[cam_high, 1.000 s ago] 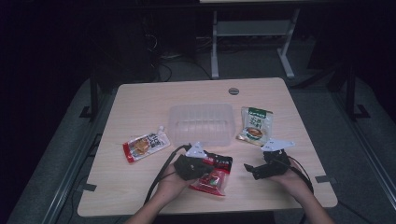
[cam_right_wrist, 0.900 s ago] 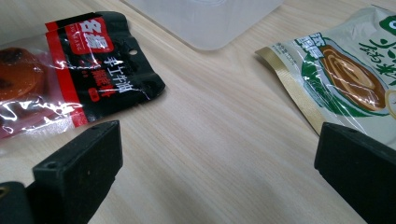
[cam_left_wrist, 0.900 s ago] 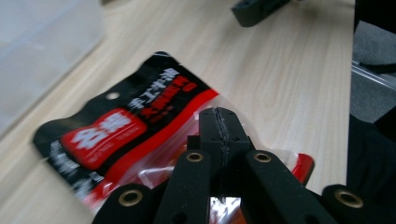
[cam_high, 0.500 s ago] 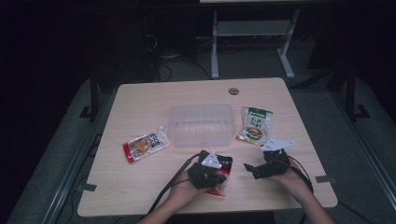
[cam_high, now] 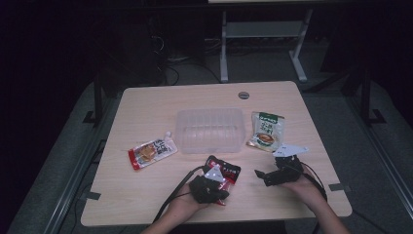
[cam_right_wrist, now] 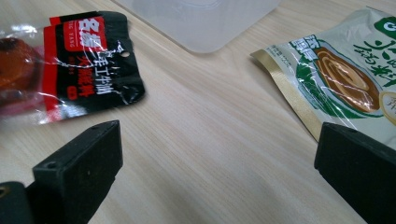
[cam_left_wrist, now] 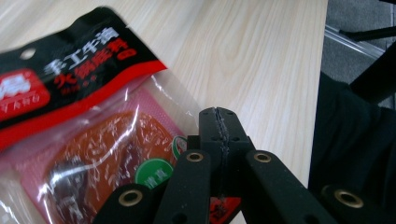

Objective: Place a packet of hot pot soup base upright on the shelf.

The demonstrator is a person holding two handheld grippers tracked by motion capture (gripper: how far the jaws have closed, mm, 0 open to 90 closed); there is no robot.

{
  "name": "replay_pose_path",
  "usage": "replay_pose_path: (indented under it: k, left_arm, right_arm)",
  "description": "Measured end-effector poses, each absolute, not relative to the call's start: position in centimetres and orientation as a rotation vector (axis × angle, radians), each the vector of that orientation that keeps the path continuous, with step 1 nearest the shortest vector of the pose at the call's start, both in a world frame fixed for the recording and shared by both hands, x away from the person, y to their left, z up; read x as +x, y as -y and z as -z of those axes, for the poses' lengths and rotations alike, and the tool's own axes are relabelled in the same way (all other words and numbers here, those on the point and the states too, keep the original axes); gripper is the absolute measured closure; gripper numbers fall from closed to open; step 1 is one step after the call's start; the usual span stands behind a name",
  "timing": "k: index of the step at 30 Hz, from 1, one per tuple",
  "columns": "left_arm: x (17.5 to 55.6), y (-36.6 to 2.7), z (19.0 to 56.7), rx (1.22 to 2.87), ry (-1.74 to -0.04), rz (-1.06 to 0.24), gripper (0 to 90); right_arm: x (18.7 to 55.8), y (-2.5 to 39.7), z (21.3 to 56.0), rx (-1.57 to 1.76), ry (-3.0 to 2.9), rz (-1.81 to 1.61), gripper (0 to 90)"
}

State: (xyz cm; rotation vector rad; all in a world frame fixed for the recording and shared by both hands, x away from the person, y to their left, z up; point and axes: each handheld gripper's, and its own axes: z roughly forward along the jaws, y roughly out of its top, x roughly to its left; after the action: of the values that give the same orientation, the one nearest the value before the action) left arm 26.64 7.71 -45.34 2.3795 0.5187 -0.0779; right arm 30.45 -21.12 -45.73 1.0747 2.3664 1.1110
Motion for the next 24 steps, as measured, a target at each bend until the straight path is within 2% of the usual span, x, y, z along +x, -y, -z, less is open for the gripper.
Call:
replay_pose_path:
  k: [16, 24]
  left_arm:
    - [26.1, -11.8, 45.2, 2.434, -0.586, 0.042, 89.5]
    - [26.9, -15.8, 45.1, 2.417, -0.696, -0.022, 89.5]
  right_arm:
    - [30.5, 21.1, 45.8, 1.090, -2.360, -1.107, 0.6]
    - [30.6, 21.0, 45.9, 1.084, -2.371, -1.103, 0.7]
